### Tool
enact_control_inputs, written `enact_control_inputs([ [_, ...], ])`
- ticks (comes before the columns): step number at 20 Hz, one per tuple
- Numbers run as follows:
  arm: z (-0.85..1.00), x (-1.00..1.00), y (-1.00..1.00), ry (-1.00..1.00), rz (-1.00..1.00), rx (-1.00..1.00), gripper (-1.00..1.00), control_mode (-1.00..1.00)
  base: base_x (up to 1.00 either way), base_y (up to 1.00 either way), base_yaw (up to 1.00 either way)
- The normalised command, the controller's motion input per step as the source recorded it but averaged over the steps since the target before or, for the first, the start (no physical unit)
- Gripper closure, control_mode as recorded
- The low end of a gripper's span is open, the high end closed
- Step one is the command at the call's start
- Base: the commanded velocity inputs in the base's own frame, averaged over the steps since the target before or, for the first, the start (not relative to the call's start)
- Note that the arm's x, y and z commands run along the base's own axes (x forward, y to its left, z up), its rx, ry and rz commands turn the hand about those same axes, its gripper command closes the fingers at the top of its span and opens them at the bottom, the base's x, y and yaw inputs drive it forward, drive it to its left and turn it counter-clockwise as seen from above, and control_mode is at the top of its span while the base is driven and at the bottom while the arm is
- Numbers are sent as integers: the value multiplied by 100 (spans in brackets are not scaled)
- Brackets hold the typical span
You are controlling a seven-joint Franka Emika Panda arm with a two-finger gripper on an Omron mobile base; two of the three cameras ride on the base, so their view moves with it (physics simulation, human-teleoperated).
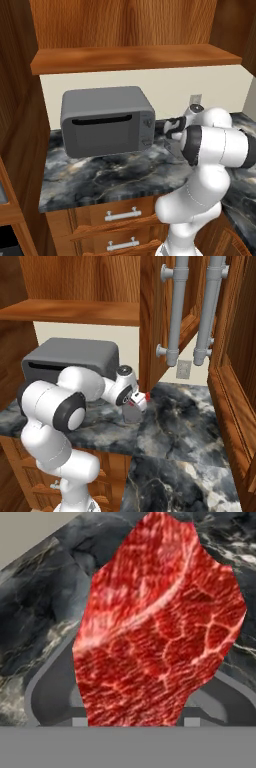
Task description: Retrieve the tupperware from the cabinet, then place the raw meat into the tupperware to avoid contamination.
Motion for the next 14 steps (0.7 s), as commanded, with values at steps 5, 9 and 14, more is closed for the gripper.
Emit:
enact_control_inputs([
  [5,-14,21,0,2,5,0,-100,-100,0,0,0],
  [9,11,25,0,2,0,0,-100,-100,0,0,0],
  [14,46,7,0,3,0,2,-100,-100,0,0,0],
])
